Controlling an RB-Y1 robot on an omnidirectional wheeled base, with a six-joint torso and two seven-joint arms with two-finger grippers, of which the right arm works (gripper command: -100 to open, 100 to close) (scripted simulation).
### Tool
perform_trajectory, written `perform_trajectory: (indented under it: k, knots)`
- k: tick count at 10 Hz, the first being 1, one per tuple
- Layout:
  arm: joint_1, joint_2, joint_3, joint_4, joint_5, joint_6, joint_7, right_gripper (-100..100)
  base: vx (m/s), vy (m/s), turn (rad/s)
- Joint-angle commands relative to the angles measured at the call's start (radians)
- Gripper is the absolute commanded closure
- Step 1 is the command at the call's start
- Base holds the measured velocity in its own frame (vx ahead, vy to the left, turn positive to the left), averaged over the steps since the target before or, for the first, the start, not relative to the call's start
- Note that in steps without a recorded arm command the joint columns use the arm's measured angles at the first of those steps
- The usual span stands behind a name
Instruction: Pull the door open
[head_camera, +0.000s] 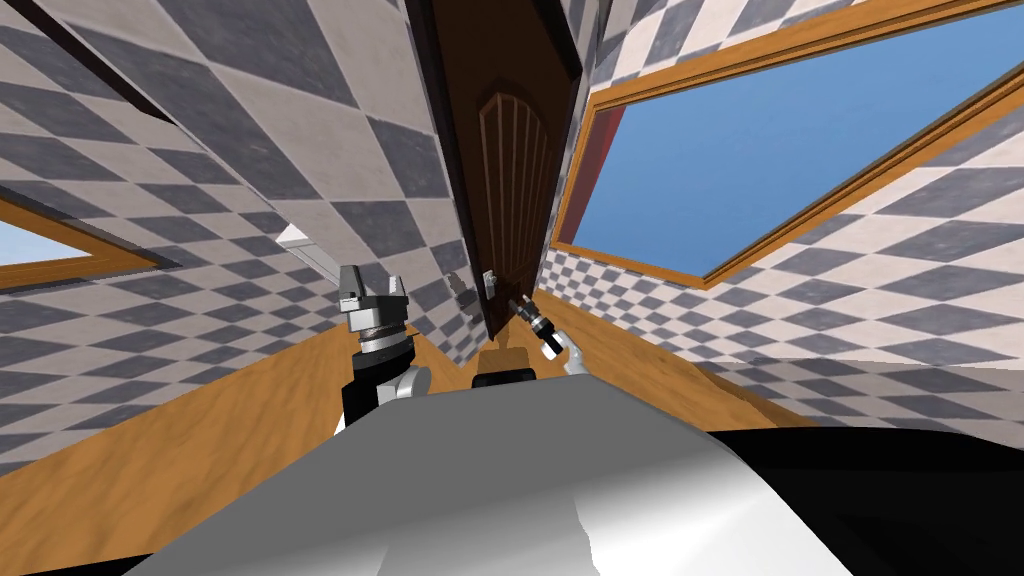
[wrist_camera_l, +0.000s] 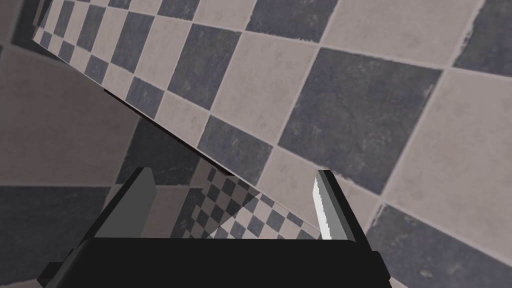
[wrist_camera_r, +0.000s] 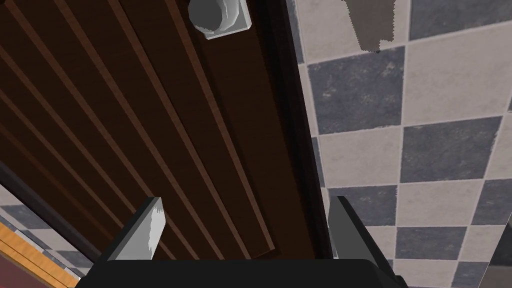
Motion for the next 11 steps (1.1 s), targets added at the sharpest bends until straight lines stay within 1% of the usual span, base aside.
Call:
perform_trajectory:
  k: [1, 3, 5, 7, 10, 11]
  knots:
    - [-0.016, -0.004, 0.009, 0.029, 0.013, -0.003, 0.018, -100, 0.107, -0.077, 0.090]
    - [-0.027, -0.008, 0.017, 0.051, 0.025, -0.005, 0.033, -100, 0.088, -0.047, 0.053]
    - [-0.047, -0.016, 0.032, 0.091, 0.046, -0.009, 0.060, -100, 0.105, -0.040, 0.108]
    - [-0.064, -0.023, 0.044, 0.126, 0.065, -0.012, 0.084, -100, 0.154, -0.065, 0.114]
    - [-0.097, -0.036, 0.068, 0.192, 0.100, -0.017, 0.129, -100, 0.163, -0.068, 0.141]
    - [-0.104, -0.038, 0.073, 0.205, 0.106, -0.018, 0.137, -100, 0.163, -0.042, 0.114]
